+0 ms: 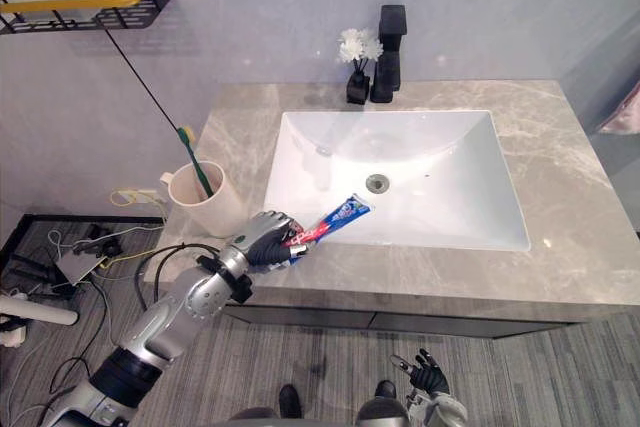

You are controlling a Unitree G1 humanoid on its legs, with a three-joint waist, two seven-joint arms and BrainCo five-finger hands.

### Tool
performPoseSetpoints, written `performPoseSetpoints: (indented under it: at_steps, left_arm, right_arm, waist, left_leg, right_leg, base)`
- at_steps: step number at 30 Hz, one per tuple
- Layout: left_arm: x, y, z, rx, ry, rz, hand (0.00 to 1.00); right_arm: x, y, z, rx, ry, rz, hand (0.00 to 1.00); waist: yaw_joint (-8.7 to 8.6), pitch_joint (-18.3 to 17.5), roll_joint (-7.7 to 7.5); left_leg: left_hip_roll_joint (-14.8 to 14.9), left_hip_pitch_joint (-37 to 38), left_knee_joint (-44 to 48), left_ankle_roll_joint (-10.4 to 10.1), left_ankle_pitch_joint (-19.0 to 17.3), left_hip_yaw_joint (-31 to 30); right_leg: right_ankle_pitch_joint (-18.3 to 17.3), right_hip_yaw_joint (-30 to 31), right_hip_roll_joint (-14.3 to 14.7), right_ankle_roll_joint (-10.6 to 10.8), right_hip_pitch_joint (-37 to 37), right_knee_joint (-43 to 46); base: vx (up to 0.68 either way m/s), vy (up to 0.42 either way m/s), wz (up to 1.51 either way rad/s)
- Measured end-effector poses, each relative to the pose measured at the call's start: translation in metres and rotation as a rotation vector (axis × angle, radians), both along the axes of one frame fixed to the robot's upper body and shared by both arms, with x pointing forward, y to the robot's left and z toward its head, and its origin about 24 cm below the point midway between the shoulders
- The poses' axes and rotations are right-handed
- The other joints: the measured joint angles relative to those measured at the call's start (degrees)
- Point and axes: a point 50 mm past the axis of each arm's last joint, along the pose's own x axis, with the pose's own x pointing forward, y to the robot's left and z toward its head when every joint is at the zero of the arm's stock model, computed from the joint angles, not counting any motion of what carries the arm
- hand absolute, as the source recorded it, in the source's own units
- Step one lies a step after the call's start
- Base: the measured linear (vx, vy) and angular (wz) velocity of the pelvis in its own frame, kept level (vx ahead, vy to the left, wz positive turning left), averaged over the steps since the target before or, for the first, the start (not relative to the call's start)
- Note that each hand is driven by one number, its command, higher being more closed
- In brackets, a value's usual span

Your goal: Organize washtable

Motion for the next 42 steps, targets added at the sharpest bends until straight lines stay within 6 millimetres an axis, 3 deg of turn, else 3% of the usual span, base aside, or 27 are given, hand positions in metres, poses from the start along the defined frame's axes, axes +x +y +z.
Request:
performPoseSetpoints:
  at_steps: [15,21,27,32,35,39,42]
  left_arm:
    - [-0.001,-0.001,0.003,-0.024,0.0,-0.002,1.0]
    - [-0.007,-0.017,0.031,-0.196,-0.086,-0.04,1.0]
    - [-0.017,-0.025,0.072,-0.455,-0.233,-0.037,1.0]
    - [-0.02,-0.023,0.087,-0.564,-0.291,-0.019,1.0]
    - [-0.026,-0.022,0.095,-0.643,-0.322,-0.008,1.0]
    - [-0.038,-0.003,0.117,-0.775,-0.462,0.076,1.0]
    - [-0.045,0.015,0.121,-0.841,-0.534,0.173,1.0]
  right_arm:
    - [0.002,-0.001,0.002,-0.015,-0.009,-0.01,0.0]
    - [-0.01,-0.005,-0.001,-0.013,0.014,-0.048,0.0]
    - [-0.023,-0.006,-0.004,0.027,0.021,-0.175,0.0]
    - [-0.033,-0.014,-0.004,0.053,0.003,-0.33,0.0]
    - [-0.033,-0.025,0.006,0.049,-0.086,-0.448,0.0]
    - [-0.023,-0.048,0.033,-0.001,-0.281,-0.63,0.0]
    - [-0.013,-0.067,0.06,-0.057,-0.437,-0.72,0.0]
  waist:
    - [0.04,0.2,0.41]
    - [1.5,0.1,0.47]
    - [1.52,0.0,0.64]
    - [1.55,-0.6,0.86]
    - [1.32,-1.3,1.22]
    - [1.33,-1.3,1.15]
    - [1.63,-2.6,1.13]
  left_leg:
    - [0.1,0.0,0.0,0.0,0.0,0.3]
    - [0.3,-0.6,0.3,0.0,0.0,2.2]
    - [0.5,-0.6,0.3,0.0,-0.1,3.6]
    - [0.8,-0.5,0.3,0.0,-0.3,5.1]
    - [0.8,-0.2,0.4,0.2,-0.6,5.7]
    - [0.8,-0.2,0.5,0.2,-0.6,5.8]
    - [1.1,-0.2,0.5,0.1,-0.9,6.9]
  right_leg:
    - [0.0,0.4,0.0,0.0,-0.2,0.0]
    - [0.5,2.2,0.1,-0.3,-1.3,0.2]
    - [0.7,3.9,0.3,-0.5,-2.1,0.2]
    - [1.0,5.5,0.6,-0.5,-3.0,0.2]
    - [1.2,6.3,0.7,-0.6,-3.0,0.3]
    - [1.2,6.5,1.0,-0.7,-3.2,0.3]
    - [1.4,7.8,1.4,-0.8,-4.1,0.2]
  base:
    - [0.0,0.0,-0.01]
    - [-0.01,0.008,-0.14]
    - [-0.03,0.002,-0.12]
    - [-0.03,0.002,-0.19]
    - [0.01,0.009,-0.12]
    - [0.0,0.001,-0.01]
    - [-0.03,-0.006,-0.19]
